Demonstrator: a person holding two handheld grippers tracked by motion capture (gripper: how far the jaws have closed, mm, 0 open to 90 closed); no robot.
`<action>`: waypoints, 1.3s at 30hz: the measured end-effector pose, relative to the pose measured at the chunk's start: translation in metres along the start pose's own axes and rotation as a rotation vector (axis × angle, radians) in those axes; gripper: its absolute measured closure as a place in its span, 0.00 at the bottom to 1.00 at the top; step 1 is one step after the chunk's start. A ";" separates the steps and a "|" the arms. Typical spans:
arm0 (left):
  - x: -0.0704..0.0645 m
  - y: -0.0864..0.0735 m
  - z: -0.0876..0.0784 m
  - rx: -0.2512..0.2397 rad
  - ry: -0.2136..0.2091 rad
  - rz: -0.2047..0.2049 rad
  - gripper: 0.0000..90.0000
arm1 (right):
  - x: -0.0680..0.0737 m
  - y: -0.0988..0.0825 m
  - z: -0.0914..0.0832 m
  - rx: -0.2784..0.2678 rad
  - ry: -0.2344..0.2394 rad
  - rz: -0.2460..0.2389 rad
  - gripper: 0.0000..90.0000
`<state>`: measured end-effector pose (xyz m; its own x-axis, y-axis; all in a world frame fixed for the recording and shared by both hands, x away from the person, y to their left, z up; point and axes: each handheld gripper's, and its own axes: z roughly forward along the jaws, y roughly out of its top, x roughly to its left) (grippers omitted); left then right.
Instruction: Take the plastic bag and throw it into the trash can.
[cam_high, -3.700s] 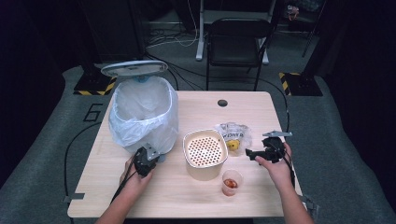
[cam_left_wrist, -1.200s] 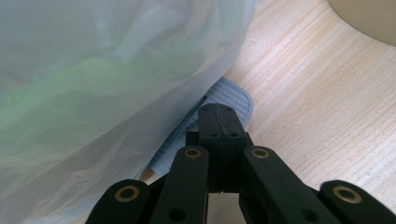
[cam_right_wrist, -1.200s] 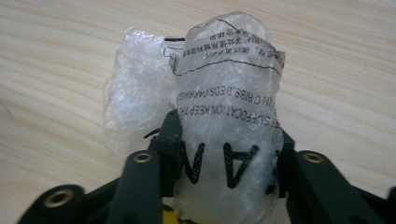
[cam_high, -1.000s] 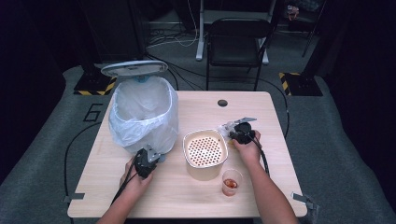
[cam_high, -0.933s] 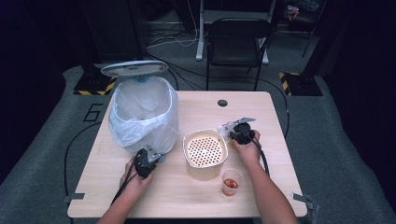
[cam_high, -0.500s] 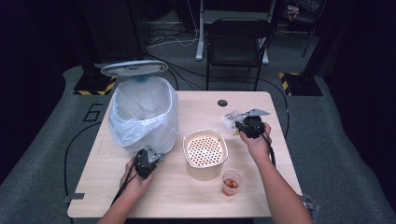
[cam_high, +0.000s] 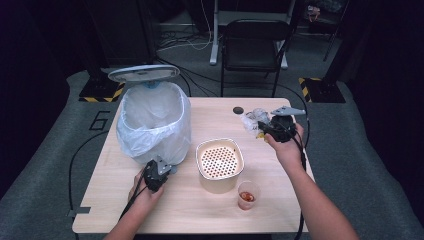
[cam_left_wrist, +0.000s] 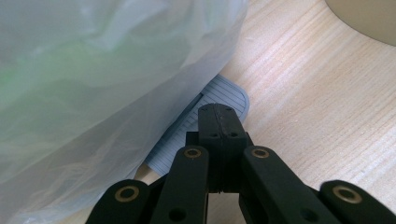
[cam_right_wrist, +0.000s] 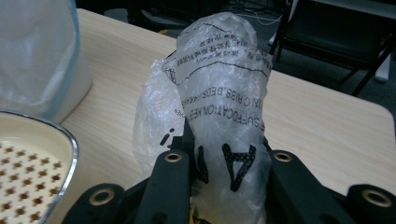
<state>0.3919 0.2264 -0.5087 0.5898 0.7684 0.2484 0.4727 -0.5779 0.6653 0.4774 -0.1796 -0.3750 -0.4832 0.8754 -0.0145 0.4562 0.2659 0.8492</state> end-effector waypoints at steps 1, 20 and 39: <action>0.000 0.000 0.000 0.001 -0.001 0.000 1.00 | 0.001 0.004 -0.004 -0.005 0.002 -0.007 0.86; 0.000 0.000 0.000 0.007 0.002 0.004 1.00 | 0.035 0.050 -0.044 -0.072 0.120 -0.010 0.86; 0.000 0.001 0.000 -0.003 0.015 0.009 1.00 | 0.128 0.097 -0.036 -0.078 0.307 -0.110 0.86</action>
<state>0.3923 0.2256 -0.5083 0.5840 0.7674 0.2645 0.4660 -0.5838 0.6649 0.4327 -0.0564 -0.2758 -0.7344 0.6775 0.0407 0.3355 0.3102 0.8895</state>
